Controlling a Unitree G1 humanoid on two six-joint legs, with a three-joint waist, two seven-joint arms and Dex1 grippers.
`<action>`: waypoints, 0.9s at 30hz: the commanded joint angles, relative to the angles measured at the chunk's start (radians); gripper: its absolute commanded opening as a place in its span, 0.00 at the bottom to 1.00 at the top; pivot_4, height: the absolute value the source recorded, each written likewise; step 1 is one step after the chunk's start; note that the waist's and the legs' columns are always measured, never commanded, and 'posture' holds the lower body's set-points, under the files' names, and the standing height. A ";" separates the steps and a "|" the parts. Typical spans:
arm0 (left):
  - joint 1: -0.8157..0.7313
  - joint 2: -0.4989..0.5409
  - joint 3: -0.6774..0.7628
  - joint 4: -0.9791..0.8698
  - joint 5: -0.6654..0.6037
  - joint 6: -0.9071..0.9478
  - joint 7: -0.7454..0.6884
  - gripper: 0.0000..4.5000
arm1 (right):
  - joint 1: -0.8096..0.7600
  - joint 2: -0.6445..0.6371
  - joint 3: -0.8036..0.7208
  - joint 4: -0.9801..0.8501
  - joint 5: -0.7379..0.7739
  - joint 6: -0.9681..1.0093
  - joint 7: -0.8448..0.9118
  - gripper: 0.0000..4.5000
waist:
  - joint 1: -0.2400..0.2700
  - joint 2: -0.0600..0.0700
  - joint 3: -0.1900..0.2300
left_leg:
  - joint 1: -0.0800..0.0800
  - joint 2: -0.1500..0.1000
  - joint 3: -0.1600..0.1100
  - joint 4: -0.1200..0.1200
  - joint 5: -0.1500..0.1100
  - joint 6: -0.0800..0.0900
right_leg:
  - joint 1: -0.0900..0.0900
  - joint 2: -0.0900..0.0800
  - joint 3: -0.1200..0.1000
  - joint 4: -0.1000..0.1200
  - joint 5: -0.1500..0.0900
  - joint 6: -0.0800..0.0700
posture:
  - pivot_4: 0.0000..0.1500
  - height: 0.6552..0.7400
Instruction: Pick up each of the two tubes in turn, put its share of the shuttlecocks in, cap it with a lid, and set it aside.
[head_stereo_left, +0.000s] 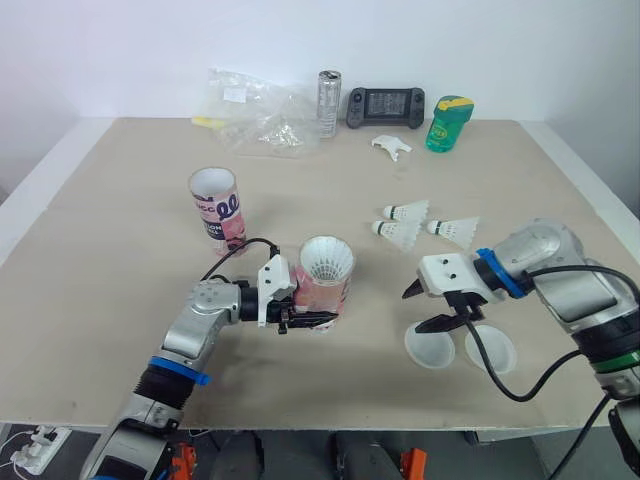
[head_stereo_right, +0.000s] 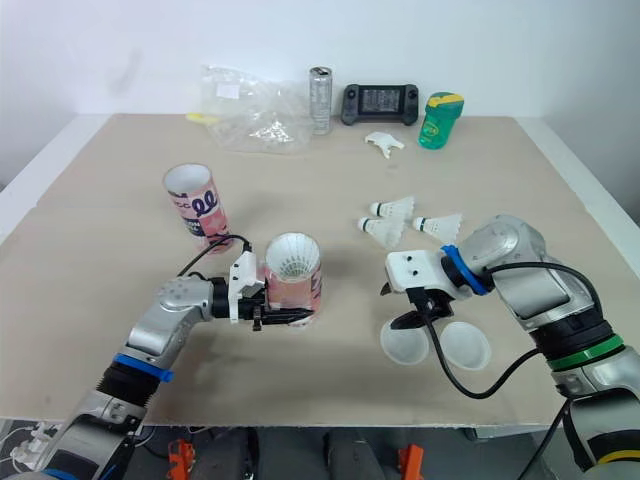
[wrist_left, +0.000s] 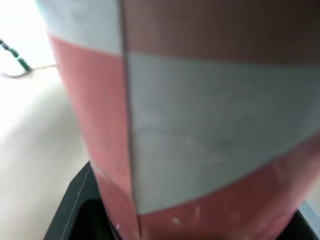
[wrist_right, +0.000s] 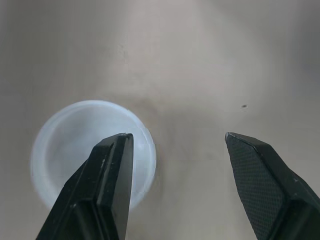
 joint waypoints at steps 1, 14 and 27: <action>0.003 -0.001 -0.003 0.073 0.045 -0.063 0.040 0.55 | 0.013 -0.007 -0.005 -0.008 -0.023 -0.024 0.004 0.71 | 0.002 0.000 0.000 | 0.000 0.000 0.000 0.000 0.000 0.000 | 0.000 0.000 0.000 0.000 0.000 0.001 | 1.00 0.81; 0.022 0.014 -0.031 0.077 0.038 -0.068 0.008 0.55 | 0.037 0.021 0.008 0.023 -0.084 -0.076 -0.014 0.50 | -0.001 -0.004 -0.003 | 0.014 0.000 0.000 0.001 0.002 -0.003 | 0.014 -0.001 0.001 -0.001 0.000 -0.003 | 1.00 0.81; -0.010 0.041 -0.028 0.066 0.012 0.037 -0.035 0.55 | -0.082 0.082 -0.135 -0.193 0.180 0.190 0.019 0.01 | -0.006 -0.005 -0.003 | 0.015 0.000 0.000 -0.004 0.001 -0.004 | 0.013 0.000 0.001 -0.001 -0.003 -0.002 | 1.00 0.81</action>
